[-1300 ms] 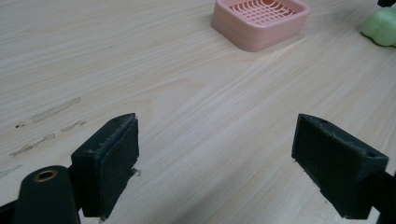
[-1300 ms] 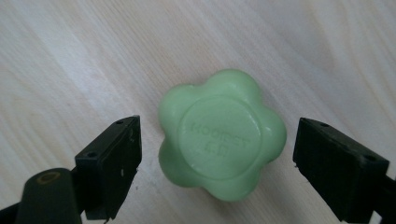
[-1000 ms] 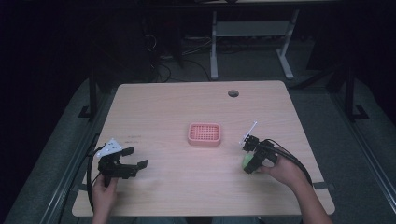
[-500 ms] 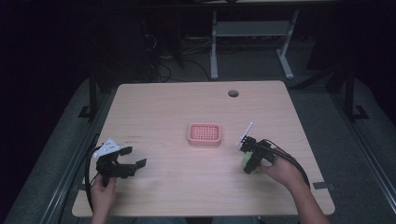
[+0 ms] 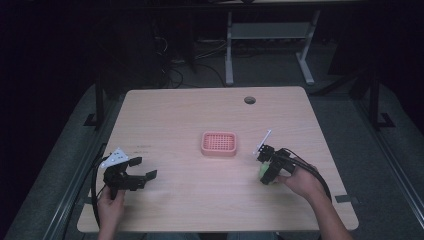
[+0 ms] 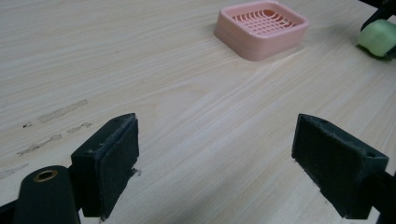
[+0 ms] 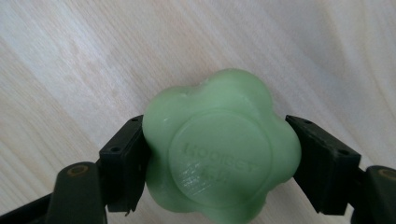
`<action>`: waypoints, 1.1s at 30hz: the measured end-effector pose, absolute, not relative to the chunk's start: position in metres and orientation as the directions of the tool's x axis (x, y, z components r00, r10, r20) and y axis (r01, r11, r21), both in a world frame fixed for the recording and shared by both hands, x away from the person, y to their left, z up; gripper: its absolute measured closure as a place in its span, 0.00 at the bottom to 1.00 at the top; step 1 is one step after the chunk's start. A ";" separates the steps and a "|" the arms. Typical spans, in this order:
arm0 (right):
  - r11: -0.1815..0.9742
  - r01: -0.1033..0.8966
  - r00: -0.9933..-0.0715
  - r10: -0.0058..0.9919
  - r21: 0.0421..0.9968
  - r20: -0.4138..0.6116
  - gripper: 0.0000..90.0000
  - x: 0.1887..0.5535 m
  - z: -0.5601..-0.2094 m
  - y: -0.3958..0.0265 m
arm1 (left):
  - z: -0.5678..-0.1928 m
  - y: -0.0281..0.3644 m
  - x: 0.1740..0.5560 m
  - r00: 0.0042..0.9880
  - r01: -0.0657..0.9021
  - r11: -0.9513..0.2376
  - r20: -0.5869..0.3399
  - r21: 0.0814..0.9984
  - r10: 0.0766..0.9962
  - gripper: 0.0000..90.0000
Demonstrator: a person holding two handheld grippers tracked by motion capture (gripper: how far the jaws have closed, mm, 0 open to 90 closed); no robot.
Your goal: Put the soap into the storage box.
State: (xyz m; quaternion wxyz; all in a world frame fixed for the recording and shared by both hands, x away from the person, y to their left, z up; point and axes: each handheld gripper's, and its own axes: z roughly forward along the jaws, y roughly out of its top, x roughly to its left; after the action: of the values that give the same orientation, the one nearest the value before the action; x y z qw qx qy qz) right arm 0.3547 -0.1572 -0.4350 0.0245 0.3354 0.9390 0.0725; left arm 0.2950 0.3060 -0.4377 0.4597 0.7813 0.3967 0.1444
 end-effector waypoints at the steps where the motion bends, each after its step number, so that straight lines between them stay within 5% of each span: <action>1: 0.762 0.628 -0.772 0.636 0.160 0.004 0.29 0.355 -0.434 -0.158 | -0.438 0.305 0.295 0.642 0.492 -0.262 -0.143 0.830 0.753 0.16; 33: 0.792 0.574 -0.810 0.586 0.205 0.003 0.29 0.398 -0.389 -0.116 | -0.438 0.303 0.296 0.639 0.485 -0.257 -0.137 0.836 0.757 0.16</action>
State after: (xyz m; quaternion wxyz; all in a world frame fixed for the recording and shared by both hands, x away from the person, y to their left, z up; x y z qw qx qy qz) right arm 0.3979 -0.1155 -0.3895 0.0302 0.3066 0.9462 0.0988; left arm 0.2964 0.3033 -0.4385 0.4611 0.7790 0.3984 0.1477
